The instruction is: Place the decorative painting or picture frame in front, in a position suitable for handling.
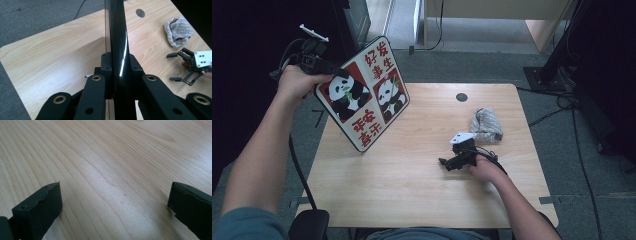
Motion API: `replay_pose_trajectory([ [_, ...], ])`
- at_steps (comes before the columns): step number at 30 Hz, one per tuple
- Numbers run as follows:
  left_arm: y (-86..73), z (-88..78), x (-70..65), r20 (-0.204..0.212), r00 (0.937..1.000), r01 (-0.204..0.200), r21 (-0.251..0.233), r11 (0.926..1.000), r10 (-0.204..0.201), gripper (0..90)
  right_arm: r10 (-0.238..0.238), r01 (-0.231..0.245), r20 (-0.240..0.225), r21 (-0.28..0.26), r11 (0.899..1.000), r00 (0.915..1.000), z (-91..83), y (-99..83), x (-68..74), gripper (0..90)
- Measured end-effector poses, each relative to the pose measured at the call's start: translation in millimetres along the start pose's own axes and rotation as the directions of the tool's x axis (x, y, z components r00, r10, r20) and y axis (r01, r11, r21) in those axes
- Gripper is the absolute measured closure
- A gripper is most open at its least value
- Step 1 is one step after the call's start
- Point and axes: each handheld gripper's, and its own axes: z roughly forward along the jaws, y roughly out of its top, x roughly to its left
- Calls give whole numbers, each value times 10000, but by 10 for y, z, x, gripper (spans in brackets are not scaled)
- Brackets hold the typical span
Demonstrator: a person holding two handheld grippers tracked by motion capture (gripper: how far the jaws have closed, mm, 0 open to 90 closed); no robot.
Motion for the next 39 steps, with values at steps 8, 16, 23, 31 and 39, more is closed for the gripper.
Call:
replay_pose_trajectory([
  [8,27,-51,-196,-326,9981,-516,-47,9987,514,801,8,-8,-6,-3,10000,10000,-1,0,-1,0],
  [16,22,-156,-458,-189,9927,-1192,16,9929,1192,800,-54,54,-61,10,10000,10000,-6,-5,-7,0],
  [23,-9,-224,-678,223,9862,-1634,-304,9861,1641,798,-38,38,-70,29,10000,10000,-9,-7,-6,0],
  [31,-64,-137,-975,721,9705,-2276,-389,9730,2299,797,-88,88,-105,40,10000,9999,-19,-15,-8,0],
  [39,-161,-35,-1159,1249,9582,-2520,-579,9660,2574,795,-158,159,-184,28,9999,9997,-37,-35,-14,0],
])
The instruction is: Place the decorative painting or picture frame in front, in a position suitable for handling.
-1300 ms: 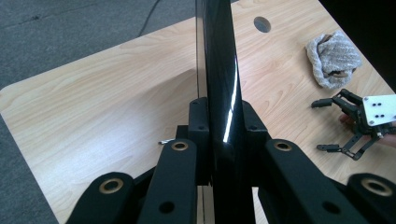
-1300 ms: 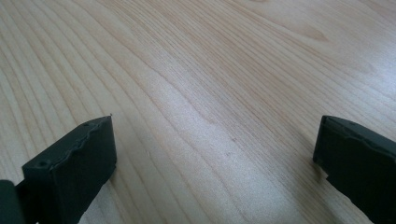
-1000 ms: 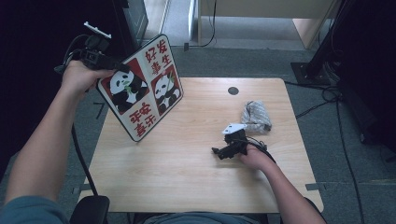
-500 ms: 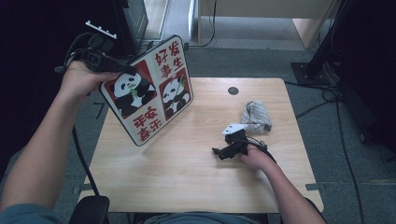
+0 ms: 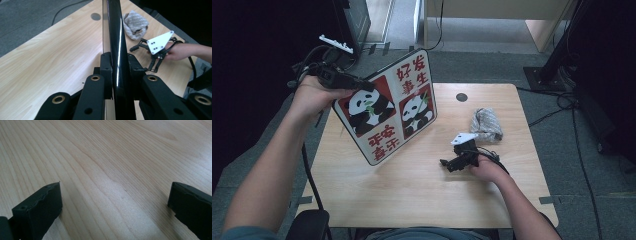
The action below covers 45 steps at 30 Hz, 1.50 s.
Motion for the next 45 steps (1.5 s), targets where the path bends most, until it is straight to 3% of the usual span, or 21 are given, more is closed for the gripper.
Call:
replay_pose_trajectory([
  [10,-40,165,-139,112,9999,-124,72,9999,123,792,-105,105,-88,-16,9999,9999,-22,-24,-7,0],
  [20,-50,264,-245,715,9970,-324,275,9991,304,791,-119,119,-122,-7,9999,9999,-33,-33,-8,0],
  [26,-58,327,-321,795,9956,-528,357,9980,498,790,-126,126,-142,-3,9999,9998,-35,-35,-9,0],
  [28,-69,350,-307,871,9959,-268,253,9993,245,789,-127,127,-142,0,9999,9998,-37,-37,-9,0],
  [34,-66,373,-320,899,9959,-135,206,9997,116,787,-116,116,-167,-1,9999,9998,-41,-40,-12,0],
  [39,-56,423,-288,807,9961,338,122,9994,-346,788,-133,133,-143,5,9999,9998,-40,-40,-10,0],
  [45,-83,425,-246,726,9956,587,56,9983,-589,789,-138,139,-134,10,9999,9998,-40,-40,-9,0],
])
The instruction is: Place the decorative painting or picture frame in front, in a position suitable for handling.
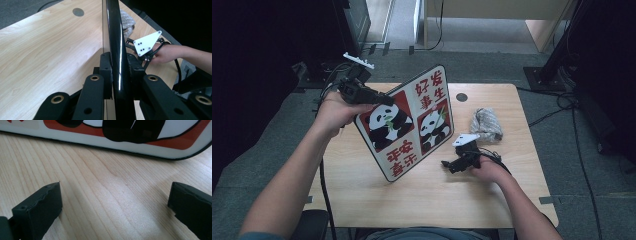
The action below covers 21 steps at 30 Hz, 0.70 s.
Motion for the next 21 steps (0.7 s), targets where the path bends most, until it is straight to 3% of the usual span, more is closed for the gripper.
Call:
replay_pose_trajectory([
  [8,0,3,11,-186,9998,43,61,10000,-42,770,-7,7,6,1,10000,10000,0,0,0,0],
  [12,-6,6,34,-503,9987,84,80,9999,-80,638,-9,9,17,5,10000,10000,0,0,1,0],
  [14,-14,7,52,-452,9988,187,113,9998,-181,564,9,-9,19,12,10000,10000,0,1,2,0],
  [21,-24,3,73,-607,9977,315,45,9995,-312,495,31,-31,51,12,10000,10000,1,2,4,0],
])
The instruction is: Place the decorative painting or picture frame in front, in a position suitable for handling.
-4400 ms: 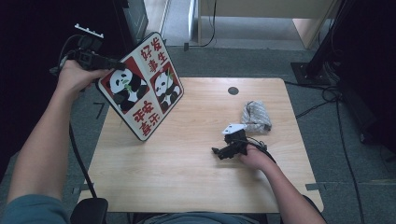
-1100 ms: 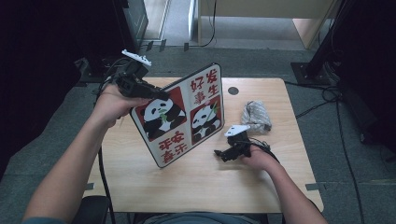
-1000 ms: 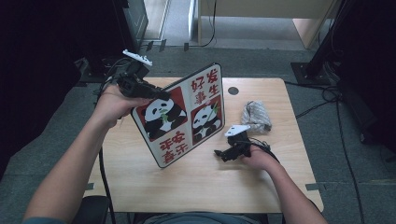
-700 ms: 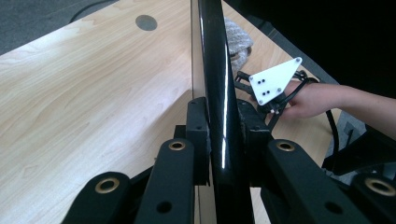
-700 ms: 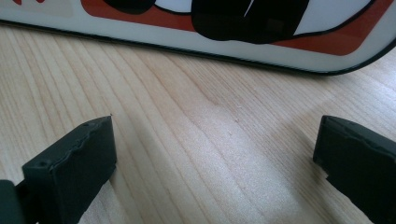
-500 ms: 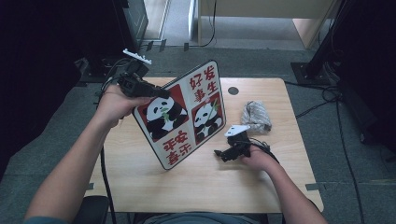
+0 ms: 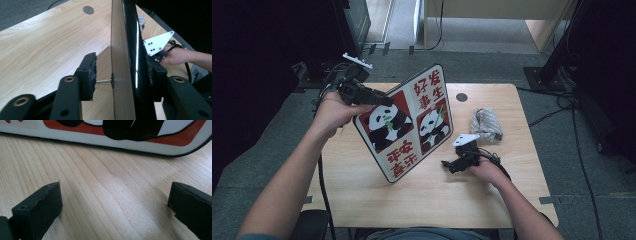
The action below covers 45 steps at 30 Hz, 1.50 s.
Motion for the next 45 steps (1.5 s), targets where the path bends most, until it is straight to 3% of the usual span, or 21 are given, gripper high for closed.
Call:
replay_pose_trajectory([
  [2,-1,2,10,-43,9999,161,23,9999,-160,441,26,-26,42,-5,10000,10000,3,2,2,0],
  [3,-4,5,28,211,9990,399,32,9992,-400,437,57,-57,71,-9,10000,10000,5,4,6,0],
  [7,-11,7,40,32,9986,519,-23,9987,-519,379,96,-96,112,-7,10000,9999,7,6,10,0],
  [10,-15,2,39,-58,9989,456,-88,9989,-457,248,200,-200,207,-5,9998,9996,11,10,22,0],
  [11,-16,-18,43,422,9979,511,-233,9984,-501,248,239,-239,260,-6,9997,9994,13,12,27,0],
  [12,-14,-101,33,601,9967,583,-780,9952,-537,225,275,-274,319,-23,9996,9991,13,10,34,0],
  [14,-11,-137,27,562,9973,531,-949,9941,-479,236,298,-297,322,-15,9996,9990,12,10,35,0],
  [16,-18,-184,15,332,9988,399,-901,9951,-371,240,295,-294,299,-19,9996,9991,15,13,35,0],
  [17,-45,-208,-1,29,9996,280,-841,9961,-279,242,295,-294,300,-18,9996,9991,14,13,35,0],
  [24,-167,-232,-2,79,9999,120,-870,9961,-113,298,239,-239,256,-27,9997,9994,9,10,27,1],
  [30,-299,-218,-14,-90,9999,-123,-912,9958,115,347,333,-333,62,-81,9994,9994,-38,14,-11,91],
  [33,-385,-234,-33,2,9995,-312,-1102,9934,314,350,313,-315,-87,-247,9992,9995,-71,32,-22,133],
  [37,-445,-250,-40,-23,9991,-427,-1198,9919,427,357,264,-261,55,-452,9986,9996,-106,53,-33,133],
  [41,-528,-258,-47,255,9970,-692,-1432,9873,736,381,281,-280,25,-436,9987,9996,-149,68,-56,143],
  [45,-617,-267,-46,96,9955,-913,-1545,9838,939,403,333,-340,-149,-474,9983,9993,-204,92,-73,183],
])
